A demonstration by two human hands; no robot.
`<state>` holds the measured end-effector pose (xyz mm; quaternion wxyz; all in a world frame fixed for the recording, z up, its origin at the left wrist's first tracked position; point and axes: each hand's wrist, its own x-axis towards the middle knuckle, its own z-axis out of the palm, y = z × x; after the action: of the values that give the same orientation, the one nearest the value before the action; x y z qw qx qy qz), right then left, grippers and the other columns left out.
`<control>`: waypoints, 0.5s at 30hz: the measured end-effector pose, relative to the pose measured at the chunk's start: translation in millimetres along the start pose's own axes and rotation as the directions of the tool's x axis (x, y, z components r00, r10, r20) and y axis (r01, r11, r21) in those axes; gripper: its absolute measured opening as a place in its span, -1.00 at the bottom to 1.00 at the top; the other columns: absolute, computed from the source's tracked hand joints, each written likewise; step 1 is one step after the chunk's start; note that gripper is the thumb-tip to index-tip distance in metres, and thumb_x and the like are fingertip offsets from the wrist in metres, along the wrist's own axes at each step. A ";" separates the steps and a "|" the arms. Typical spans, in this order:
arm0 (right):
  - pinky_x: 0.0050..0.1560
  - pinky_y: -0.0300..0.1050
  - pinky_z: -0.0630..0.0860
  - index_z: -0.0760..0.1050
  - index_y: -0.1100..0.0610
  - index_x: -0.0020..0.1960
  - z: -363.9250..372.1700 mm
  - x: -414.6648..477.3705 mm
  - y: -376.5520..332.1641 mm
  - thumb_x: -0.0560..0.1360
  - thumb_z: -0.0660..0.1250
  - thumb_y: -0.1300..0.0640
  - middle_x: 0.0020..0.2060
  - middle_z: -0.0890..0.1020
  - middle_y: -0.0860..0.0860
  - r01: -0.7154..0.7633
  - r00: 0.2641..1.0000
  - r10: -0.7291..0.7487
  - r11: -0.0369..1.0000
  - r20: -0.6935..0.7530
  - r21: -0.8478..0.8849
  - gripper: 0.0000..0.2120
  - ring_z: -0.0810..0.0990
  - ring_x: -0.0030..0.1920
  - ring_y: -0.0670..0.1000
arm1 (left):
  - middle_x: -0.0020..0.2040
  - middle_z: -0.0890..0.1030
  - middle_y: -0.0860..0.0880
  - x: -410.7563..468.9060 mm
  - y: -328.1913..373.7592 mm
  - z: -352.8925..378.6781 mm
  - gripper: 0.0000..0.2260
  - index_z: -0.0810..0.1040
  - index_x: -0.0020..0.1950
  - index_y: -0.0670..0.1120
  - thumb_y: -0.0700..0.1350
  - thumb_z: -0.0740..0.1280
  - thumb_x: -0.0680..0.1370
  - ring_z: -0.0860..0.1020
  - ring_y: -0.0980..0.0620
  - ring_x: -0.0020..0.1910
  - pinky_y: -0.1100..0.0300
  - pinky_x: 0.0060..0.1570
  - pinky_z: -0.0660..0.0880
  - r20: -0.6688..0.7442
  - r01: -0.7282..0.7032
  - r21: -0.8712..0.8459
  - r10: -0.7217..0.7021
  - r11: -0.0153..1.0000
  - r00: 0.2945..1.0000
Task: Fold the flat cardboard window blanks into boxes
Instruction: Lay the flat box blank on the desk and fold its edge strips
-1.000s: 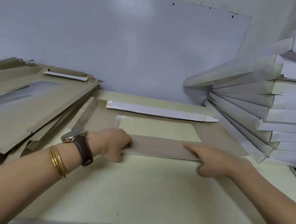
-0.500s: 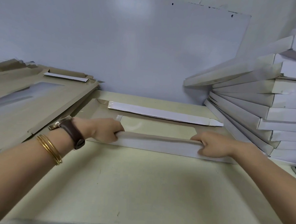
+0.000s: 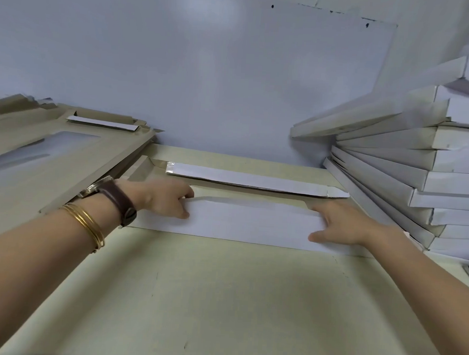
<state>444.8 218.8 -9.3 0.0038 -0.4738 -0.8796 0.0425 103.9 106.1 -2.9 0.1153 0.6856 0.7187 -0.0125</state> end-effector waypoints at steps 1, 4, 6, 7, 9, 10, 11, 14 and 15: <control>-0.06 0.06 0.55 0.47 0.07 -0.11 1.1 -1.2 0.7 0.29 0.45 -0.05 -0.17 0.60 -0.02 -0.004 1.000 0.004 1.000 -0.014 -0.005 -0.70 0.56 -0.11 0.06 | 0.03 0.59 -0.02 0.3 0.7 1.4 -0.77 0.53 0.14 -0.09 -0.09 0.31 0.51 0.54 -0.04 0.00 0.13 0.02 0.49 -0.017 0.002 0.026 -0.001 1.000 1.000; 0.07 0.05 0.51 0.45 -0.05 0.09 7.2 -4.2 2.8 0.32 0.41 -0.12 0.04 0.58 -0.10 -0.020 0.998 0.019 1.000 -0.052 -0.014 -0.61 0.53 0.10 0.06 | 0.06 0.59 -0.04 0.5 3.2 7.2 -0.71 0.46 0.19 -0.08 -0.05 0.30 0.49 0.50 -0.05 -0.04 0.10 -0.01 0.49 -0.093 0.010 0.185 0.007 0.983 0.996; 0.29 0.08 0.38 0.31 -0.04 0.40 15.7 -5.9 3.5 0.39 0.37 -0.12 0.33 0.43 -0.07 -0.051 0.997 0.047 0.997 -0.062 -0.063 -0.38 0.37 0.35 0.05 | 0.23 0.52 -0.02 1.1 2.4 17.2 -0.54 0.34 0.35 -0.03 -0.02 0.29 0.46 0.49 -0.07 0.13 0.05 0.15 0.44 -0.187 -0.002 0.307 0.063 0.952 0.980; 0.39 0.10 0.26 0.19 -0.05 0.49 21.0 -7.5 1.6 0.43 0.34 -0.10 0.43 0.32 -0.04 -0.073 0.995 0.066 0.993 -0.076 -0.095 -0.31 0.25 0.43 0.06 | 0.34 0.44 0.01 1.3 2.6 24.1 -0.43 0.25 0.44 -0.01 -0.02 0.29 0.45 0.41 -0.06 0.29 -0.02 0.30 0.34 -0.226 -0.024 0.352 0.110 0.936 0.968; 0.47 0.11 0.04 0.00 -0.07 0.56 33.2 -11.0 -8.9 0.49 0.26 -0.02 0.54 0.09 0.00 -0.098 0.989 0.082 0.987 -0.123 -0.129 -0.28 0.01 0.53 0.06 | 0.50 0.22 0.02 0.2 8.8 38.7 -0.34 0.08 0.54 0.02 -0.03 0.26 0.49 0.14 -0.02 0.51 -0.17 0.46 0.06 -0.286 -0.091 0.370 0.207 0.925 0.936; 0.48 0.10 -0.05 -0.06 -0.06 0.56 39.6 -12.5 -17.6 0.52 0.21 0.02 0.56 -0.01 0.01 -0.088 0.986 0.069 0.988 -0.150 -0.124 -0.30 -0.09 0.55 0.07 | 0.55 0.12 0.02 0.6 14.3 46.4 -0.38 0.02 0.56 0.03 -0.02 0.20 0.54 0.02 0.00 0.55 -0.20 0.48 -0.05 -0.301 -0.123 0.350 0.236 0.929 0.924; 0.48 0.09 -0.11 -0.10 -0.05 0.57 46.6 -13.3 -28.8 0.55 0.16 0.04 0.57 -0.08 0.01 -0.067 0.984 0.046 0.991 -0.172 -0.116 -0.32 -0.18 0.55 0.07 | 0.58 0.02 0.04 1.7 20.6 54.3 -0.43 -0.03 0.58 0.04 0.01 0.11 0.60 -0.06 0.02 0.56 -0.20 0.48 -0.13 -0.305 -0.143 0.323 0.246 0.936 0.920; 0.49 0.04 -0.25 -0.16 -0.03 0.58 67.7 -9.6 -72.5 0.63 0.02 -0.09 0.57 -0.21 -0.02 0.022 0.972 -0.035 0.998 -0.231 -0.057 -0.39 -0.33 0.53 0.05 | 0.59 -0.16 0.08 11.1 39.6 73.6 -0.47 -0.12 0.59 0.02 0.14 -0.10 0.65 -0.20 0.05 0.56 -0.11 0.49 -0.25 -0.259 -0.136 0.245 0.200 0.960 0.945; 0.49 0.01 -0.28 -0.15 -0.02 0.58 74.3 -5.5 -87.9 0.63 -0.02 -0.13 0.57 -0.20 -0.03 0.056 0.967 -0.063 0.998 -0.247 -0.035 -0.40 -0.34 0.53 0.04 | 0.59 -0.17 0.08 15.0 44.7 77.5 -0.46 -0.13 0.59 0.01 0.16 -0.12 0.65 -0.20 0.06 0.56 -0.08 0.50 -0.26 -0.245 -0.130 0.207 0.180 0.970 0.953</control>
<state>371.2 160.8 -76.3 0.1082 -0.4487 -0.8866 -0.0295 159.2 109.9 -74.8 -0.0455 0.7434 0.6670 0.0194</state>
